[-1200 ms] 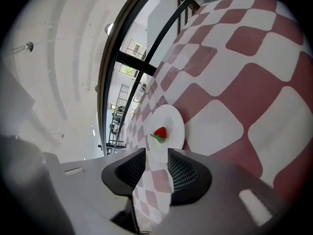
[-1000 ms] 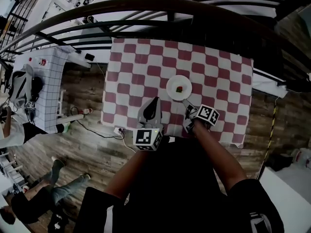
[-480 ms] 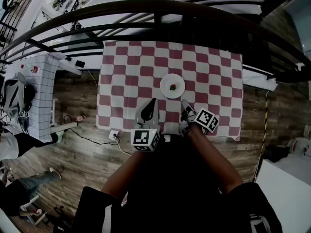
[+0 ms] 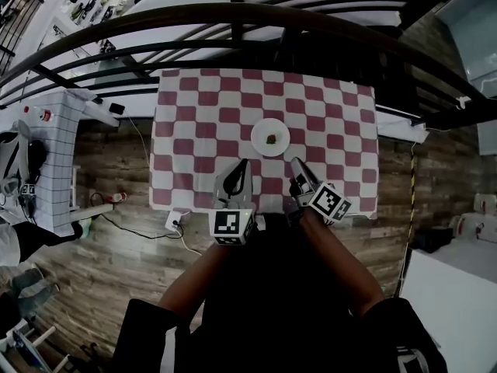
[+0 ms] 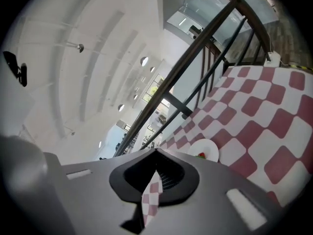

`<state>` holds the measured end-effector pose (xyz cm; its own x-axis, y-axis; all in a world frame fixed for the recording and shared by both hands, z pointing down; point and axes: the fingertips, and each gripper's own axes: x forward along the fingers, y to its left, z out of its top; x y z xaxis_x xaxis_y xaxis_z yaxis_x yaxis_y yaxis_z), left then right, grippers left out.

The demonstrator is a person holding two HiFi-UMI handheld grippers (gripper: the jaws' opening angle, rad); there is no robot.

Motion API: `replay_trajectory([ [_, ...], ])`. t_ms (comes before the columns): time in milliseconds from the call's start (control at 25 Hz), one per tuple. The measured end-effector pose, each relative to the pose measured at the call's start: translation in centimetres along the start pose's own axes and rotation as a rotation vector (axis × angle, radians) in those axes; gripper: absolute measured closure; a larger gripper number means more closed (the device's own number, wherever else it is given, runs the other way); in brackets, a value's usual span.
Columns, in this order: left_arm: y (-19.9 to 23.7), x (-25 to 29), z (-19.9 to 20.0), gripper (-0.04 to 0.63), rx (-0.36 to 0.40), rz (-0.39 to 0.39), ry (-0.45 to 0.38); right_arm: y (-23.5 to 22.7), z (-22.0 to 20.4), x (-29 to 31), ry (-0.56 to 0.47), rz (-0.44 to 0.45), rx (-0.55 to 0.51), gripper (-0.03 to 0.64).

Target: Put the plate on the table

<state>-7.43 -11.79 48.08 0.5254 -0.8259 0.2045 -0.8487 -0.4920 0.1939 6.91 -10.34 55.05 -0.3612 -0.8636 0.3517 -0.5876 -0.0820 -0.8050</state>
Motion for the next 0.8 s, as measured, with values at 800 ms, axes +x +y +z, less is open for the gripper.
replay_trajectory([
  [800,-3.6,-3.1,2.2,0.586,-0.031,-0.016,-0.065,9.3,0.5,-5.2,-0.081,-0.033,-0.699,0.618],
])
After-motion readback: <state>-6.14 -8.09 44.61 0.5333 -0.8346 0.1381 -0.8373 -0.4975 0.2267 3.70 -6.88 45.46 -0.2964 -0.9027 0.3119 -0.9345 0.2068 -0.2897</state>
